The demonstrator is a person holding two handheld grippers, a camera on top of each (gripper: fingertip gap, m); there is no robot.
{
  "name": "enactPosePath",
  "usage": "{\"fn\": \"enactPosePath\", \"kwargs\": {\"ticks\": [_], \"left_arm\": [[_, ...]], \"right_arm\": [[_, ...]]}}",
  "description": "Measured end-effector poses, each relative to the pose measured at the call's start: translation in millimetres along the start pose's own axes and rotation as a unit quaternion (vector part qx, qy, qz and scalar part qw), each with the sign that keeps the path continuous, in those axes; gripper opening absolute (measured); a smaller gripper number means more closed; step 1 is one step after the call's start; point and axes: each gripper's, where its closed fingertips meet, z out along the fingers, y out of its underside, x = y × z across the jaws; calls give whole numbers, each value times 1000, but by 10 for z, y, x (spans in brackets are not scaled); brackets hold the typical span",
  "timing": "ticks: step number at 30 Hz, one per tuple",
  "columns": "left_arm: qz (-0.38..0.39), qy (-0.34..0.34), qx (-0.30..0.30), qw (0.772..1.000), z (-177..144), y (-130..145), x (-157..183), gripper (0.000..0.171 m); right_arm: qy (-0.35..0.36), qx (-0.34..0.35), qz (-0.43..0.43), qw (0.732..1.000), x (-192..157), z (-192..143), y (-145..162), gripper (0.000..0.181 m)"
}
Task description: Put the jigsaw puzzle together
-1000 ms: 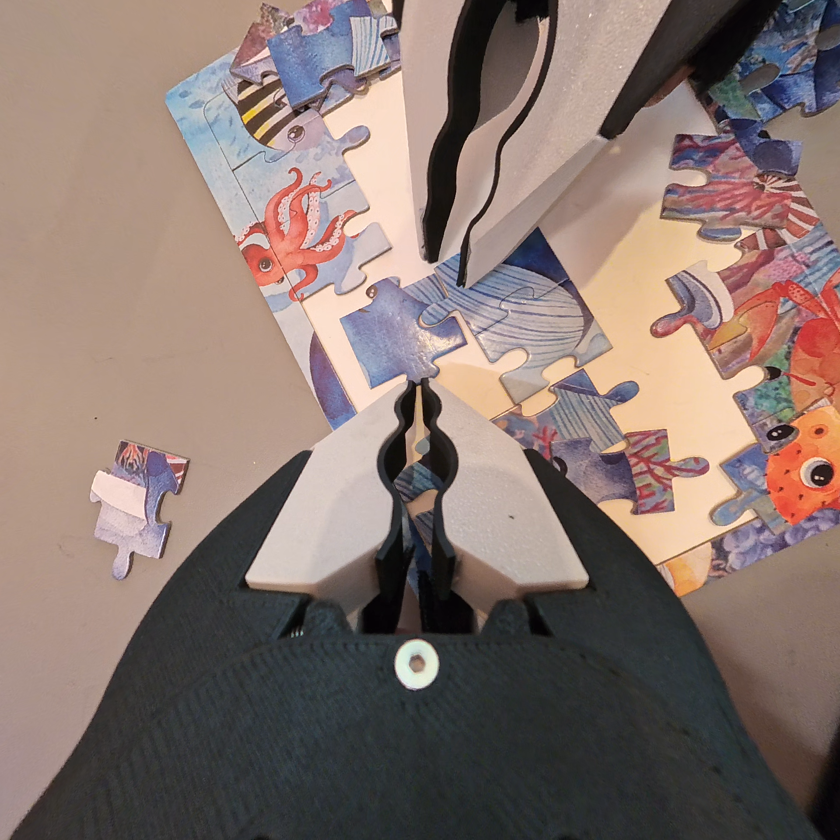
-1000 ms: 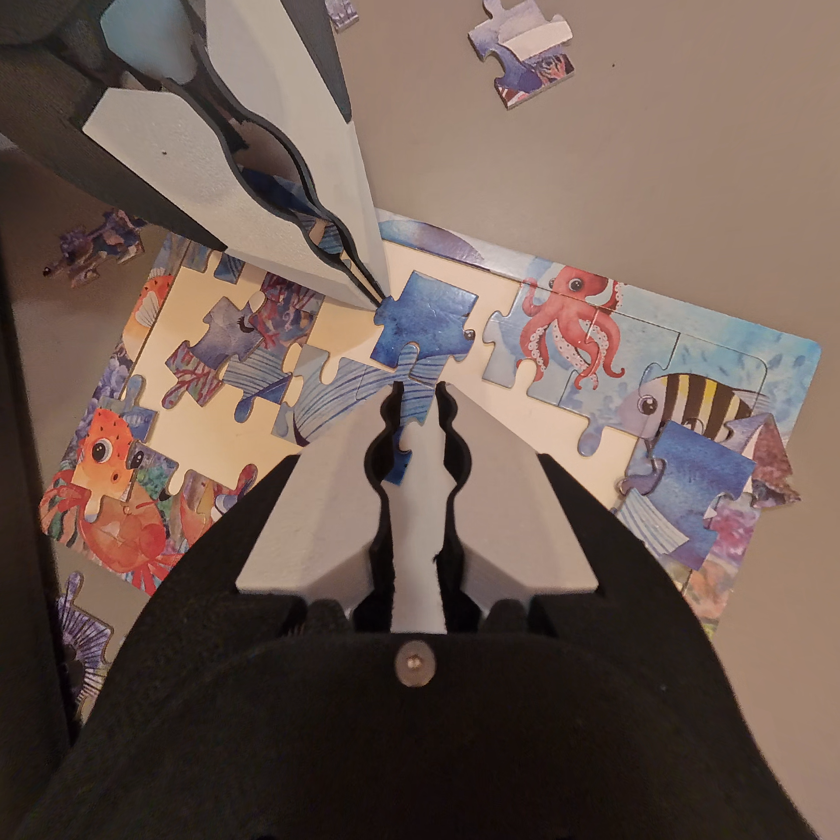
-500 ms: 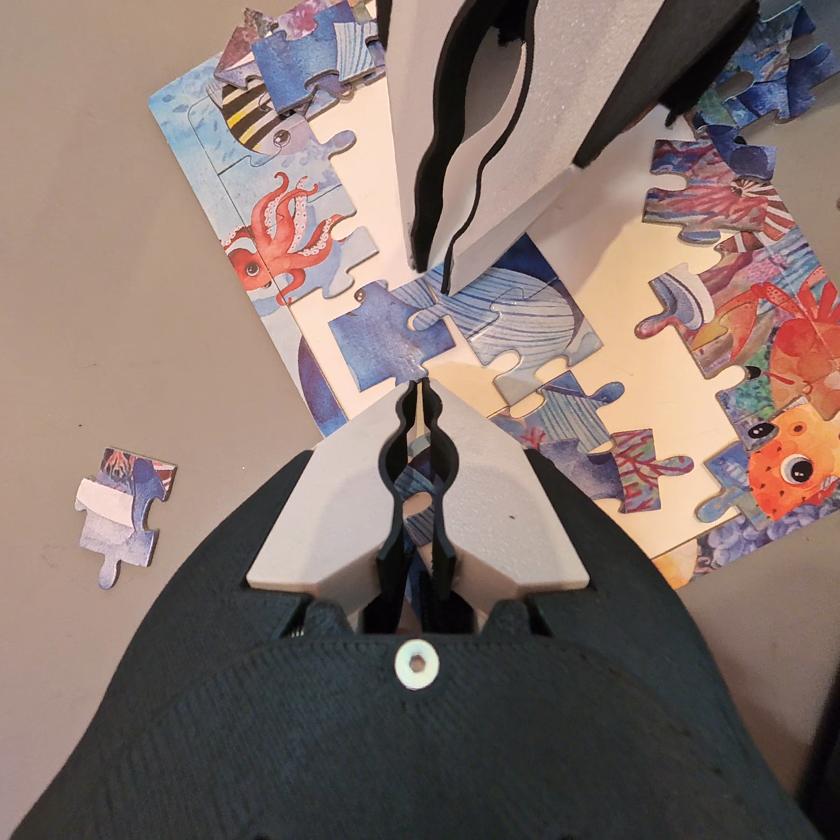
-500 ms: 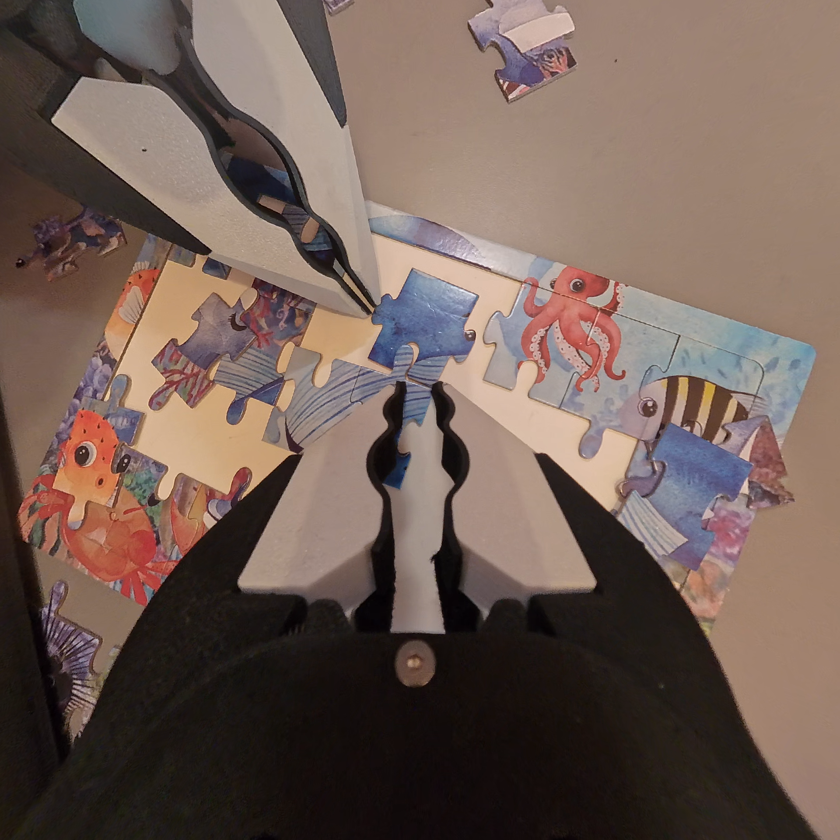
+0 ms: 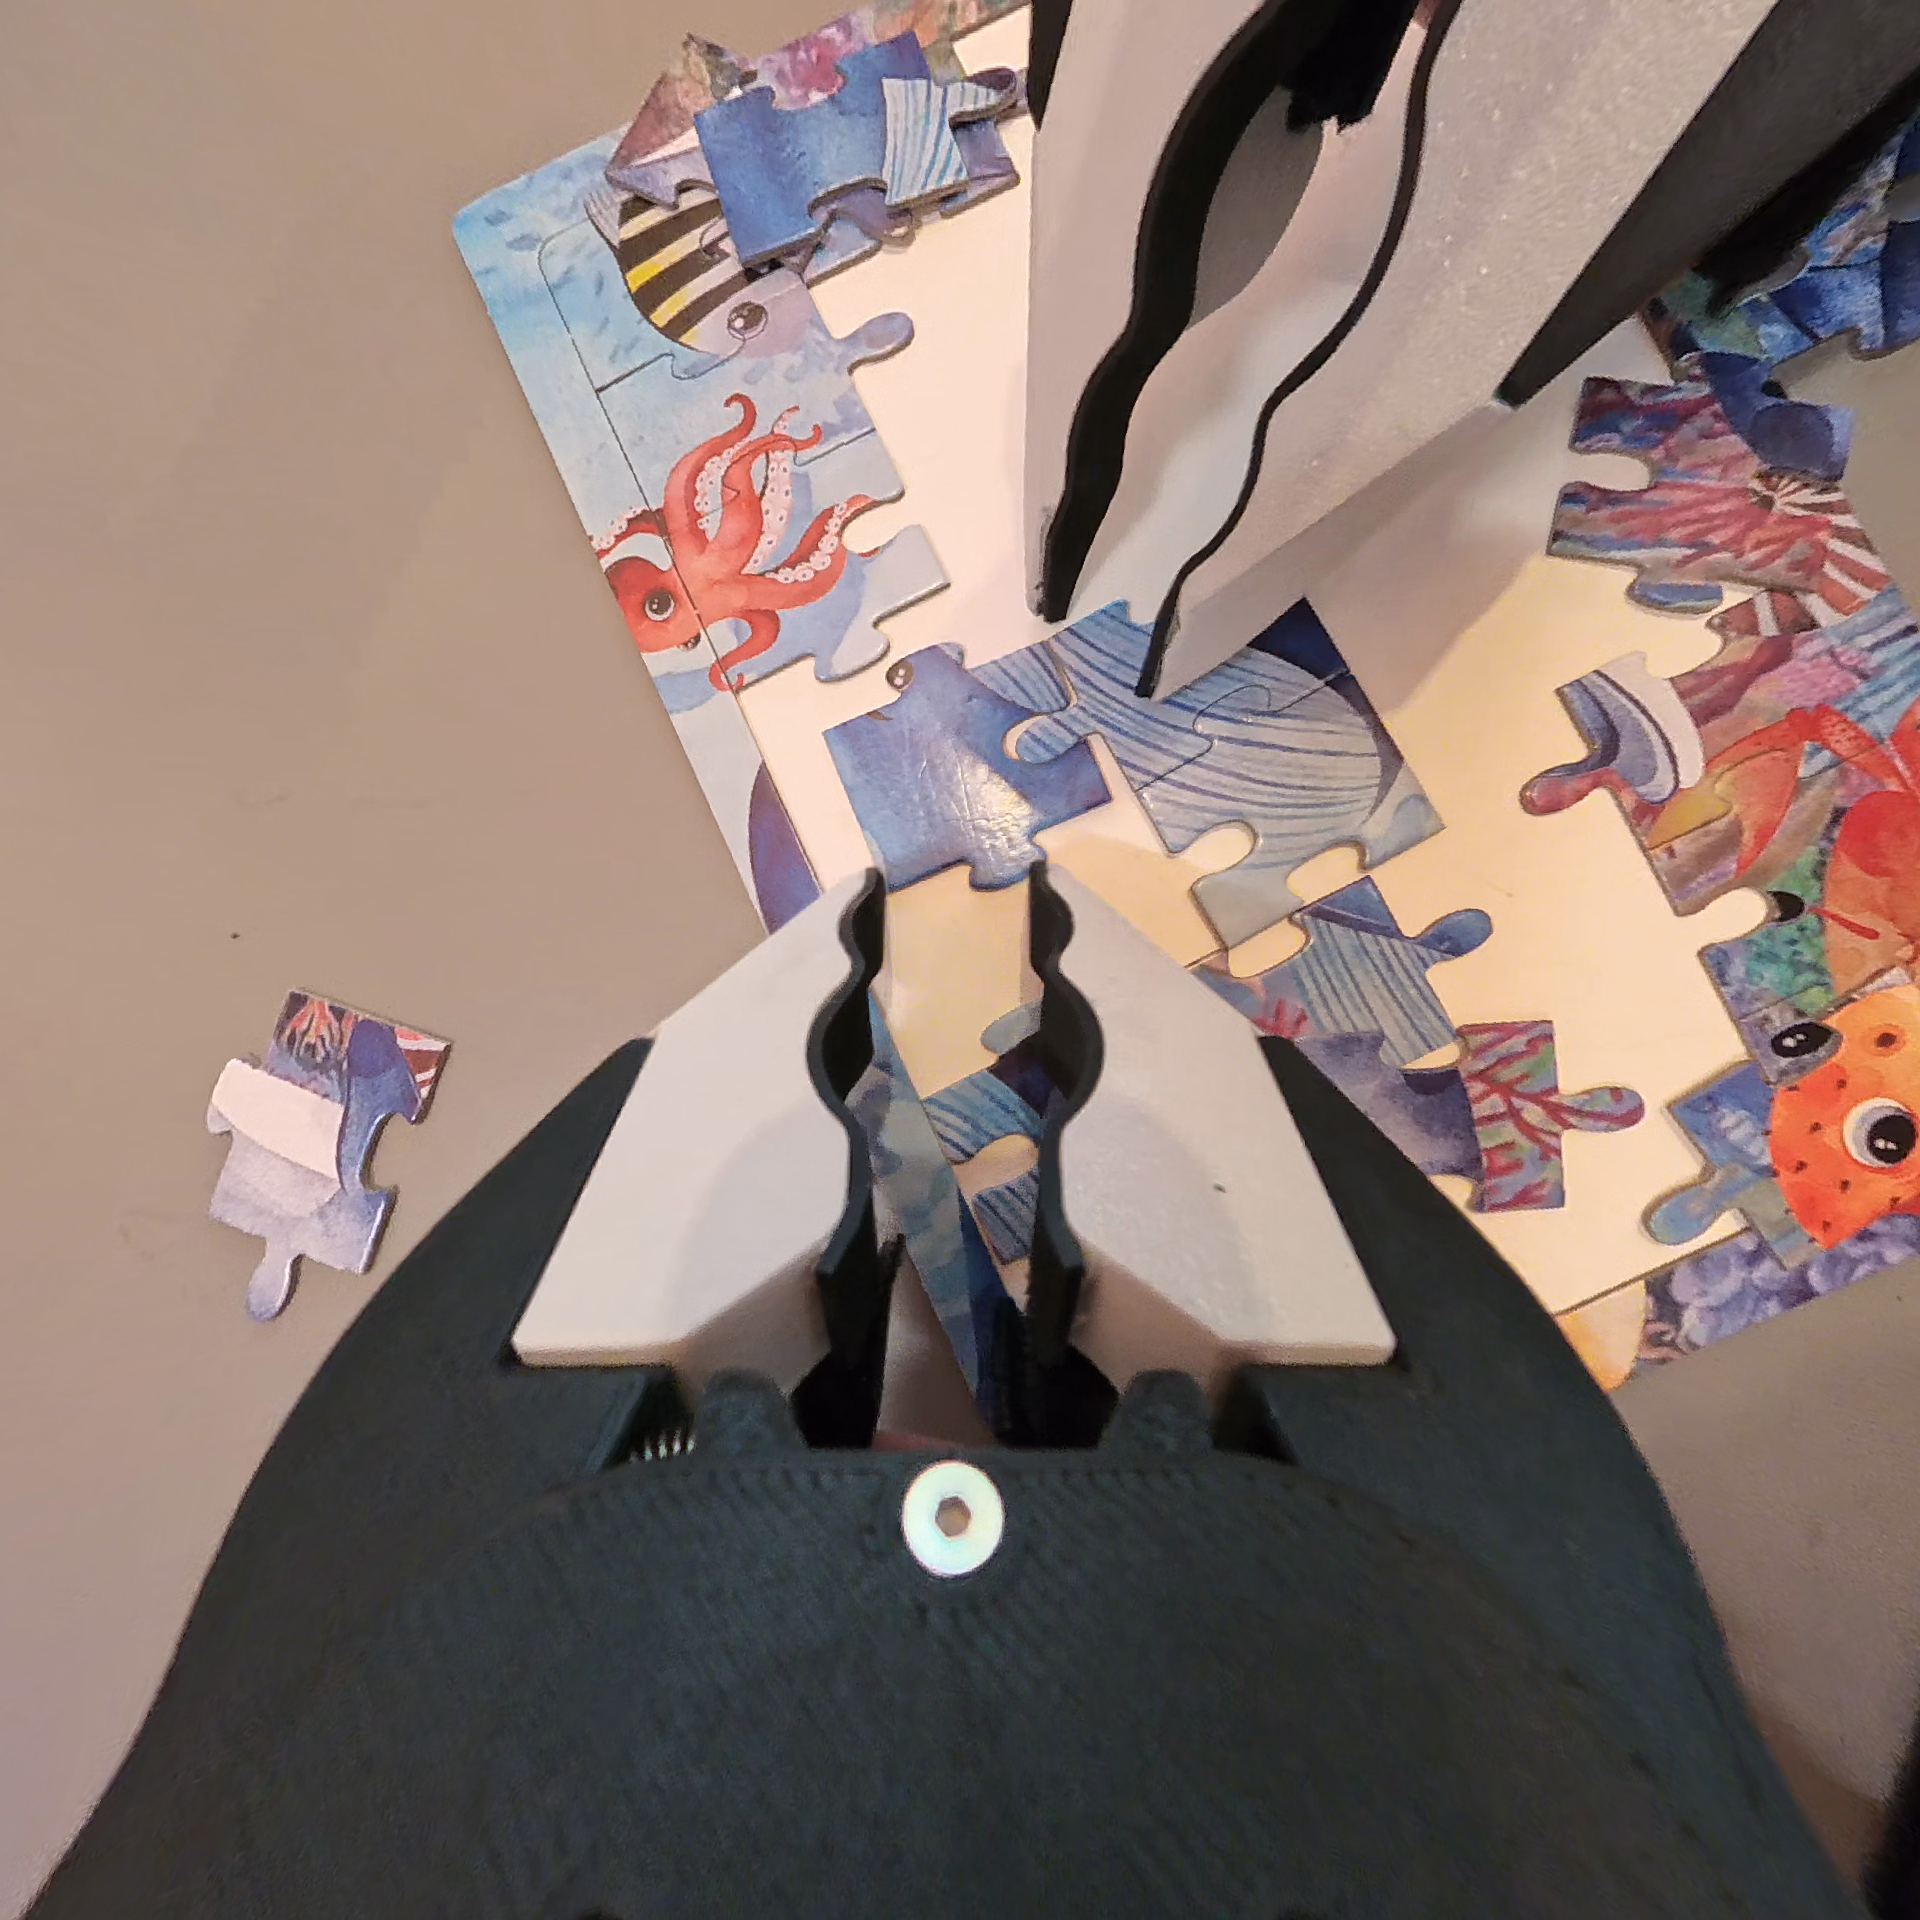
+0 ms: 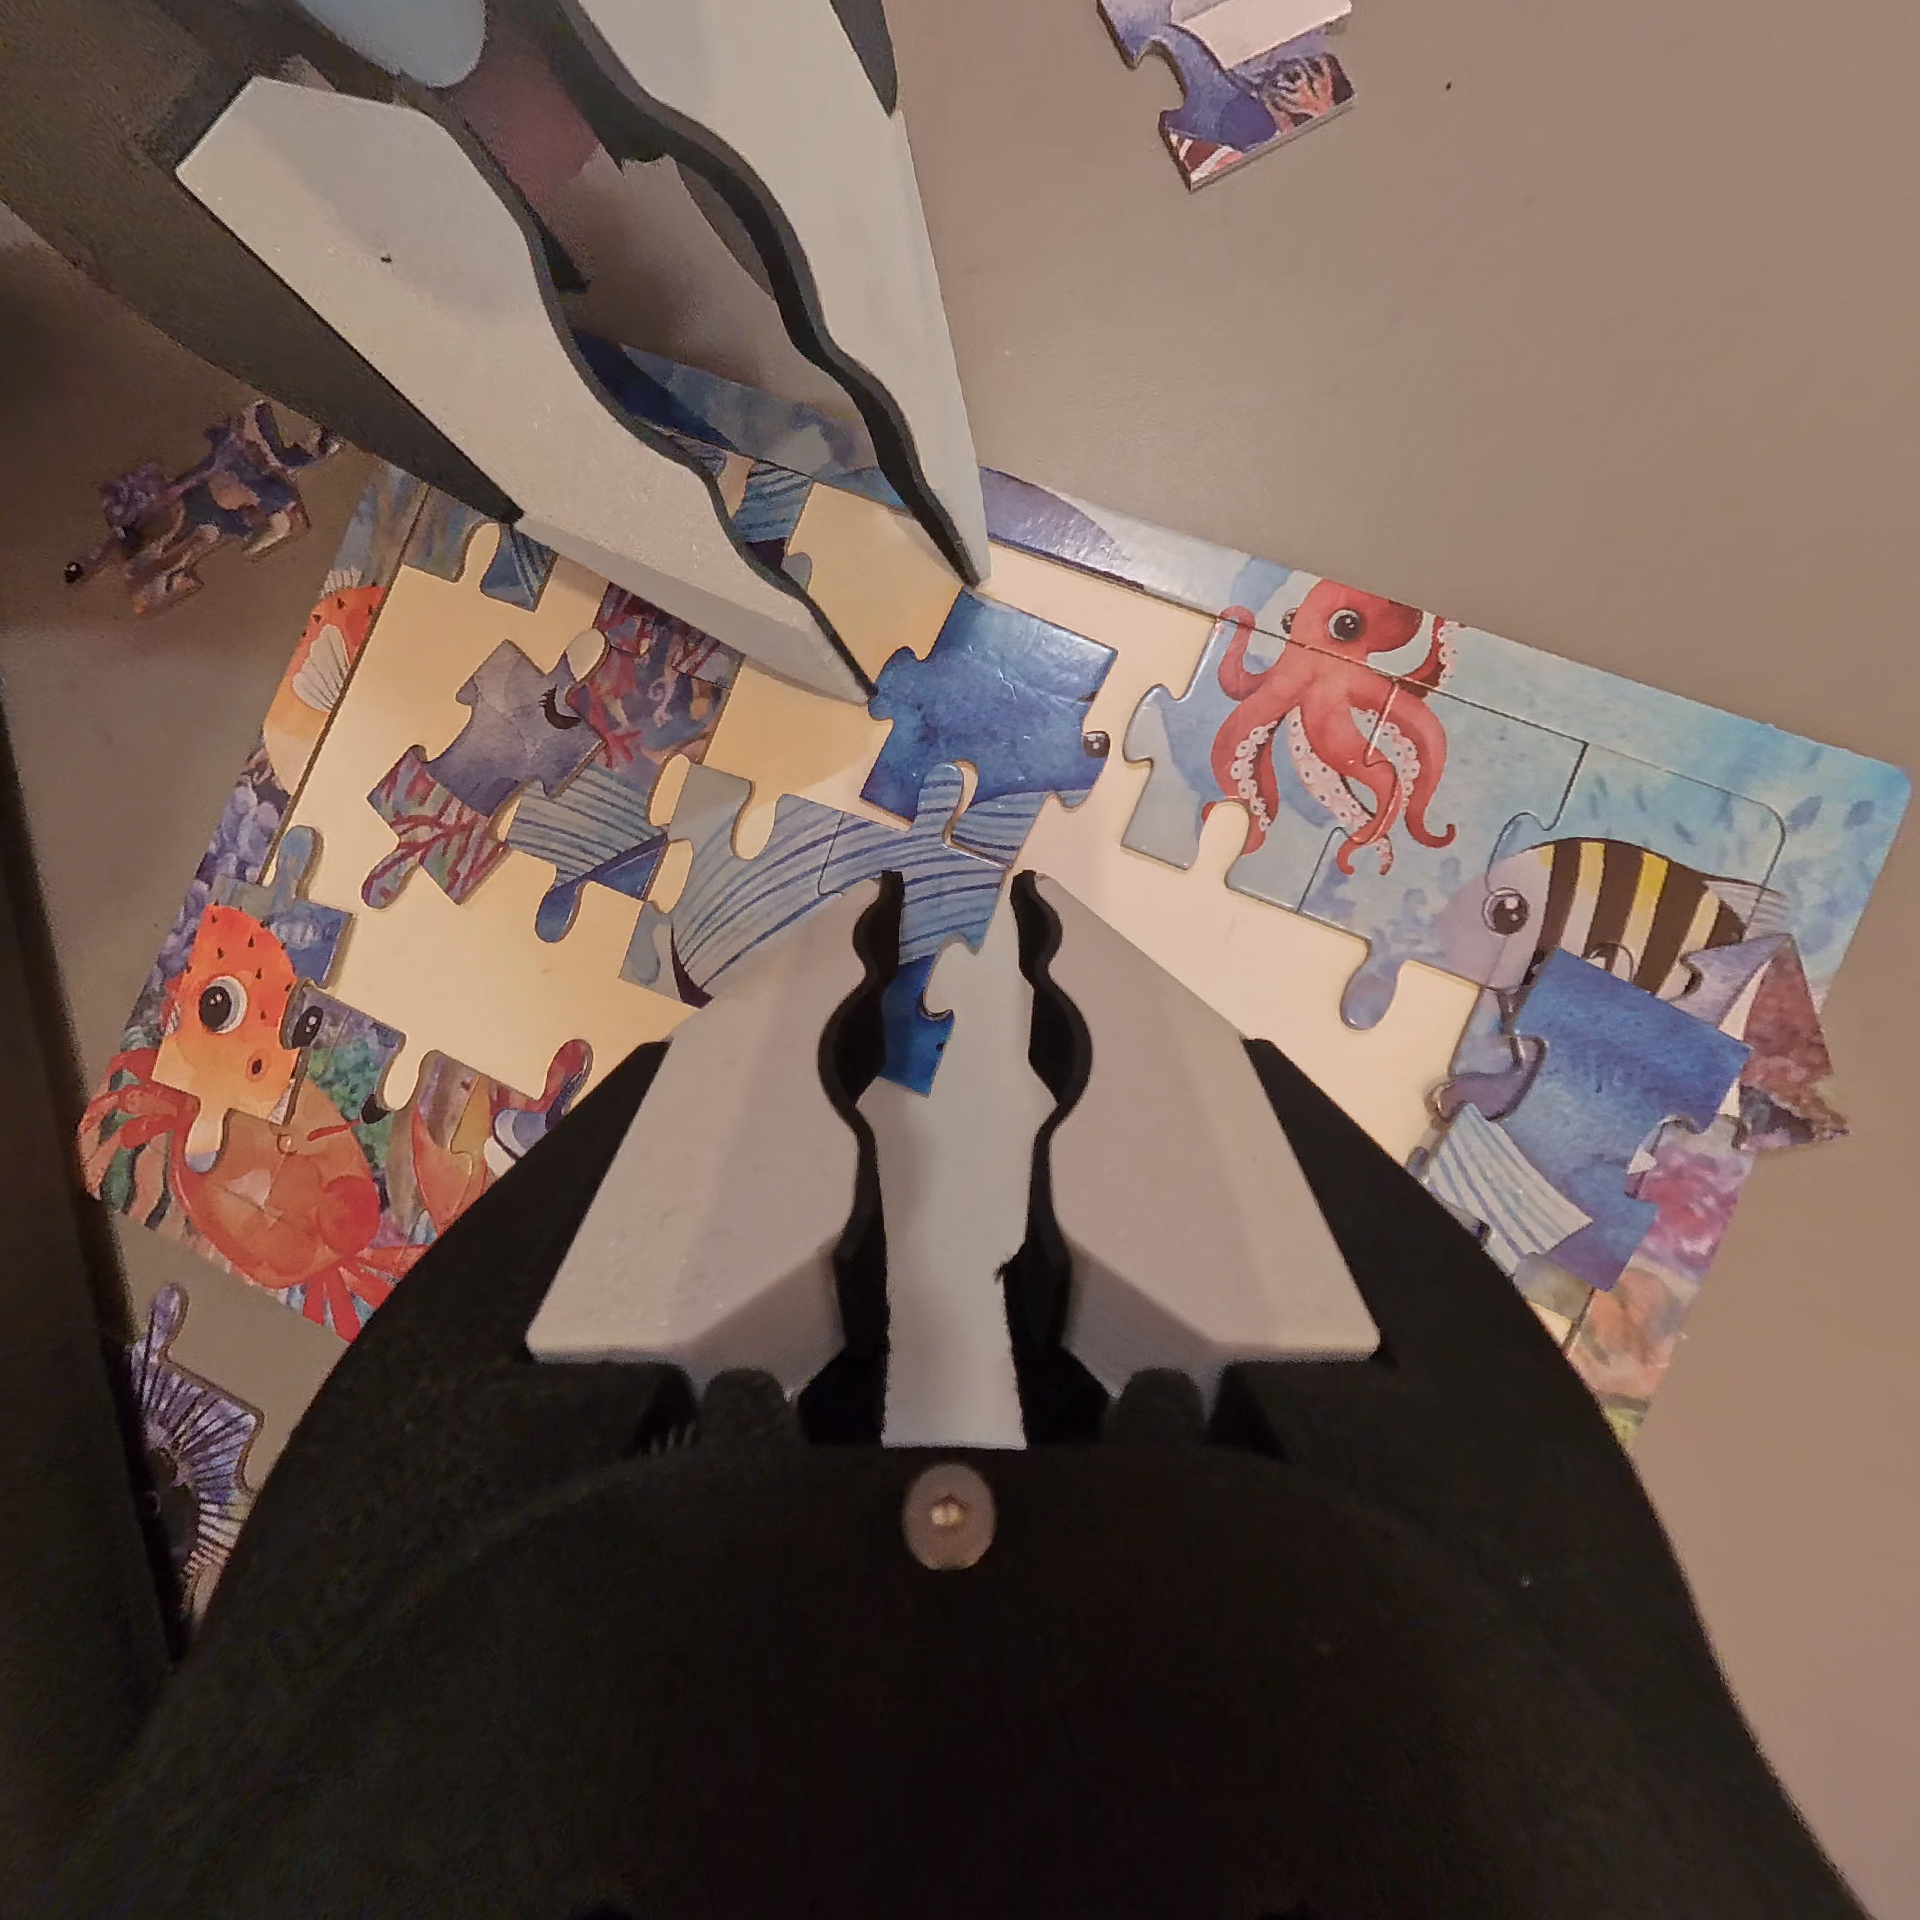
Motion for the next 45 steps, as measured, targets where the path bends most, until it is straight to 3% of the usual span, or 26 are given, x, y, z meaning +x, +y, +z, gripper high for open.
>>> {"fn": "enactPosePath", "kwargs": {"ticks": [32,41,45], "left_arm": [[4,-1,-11,1000,-5,13,35,22],[3,-2,-15,1000,-18,30,30,24],[3,1,-20,1000,-48,71,24,30]], "right_arm": [[37,3,-27,999,20,-31,-63,12],[27,9,-21,999,4,-40,-81,21],[18,-7,-11,1000,-13,16,-13,38]]}}
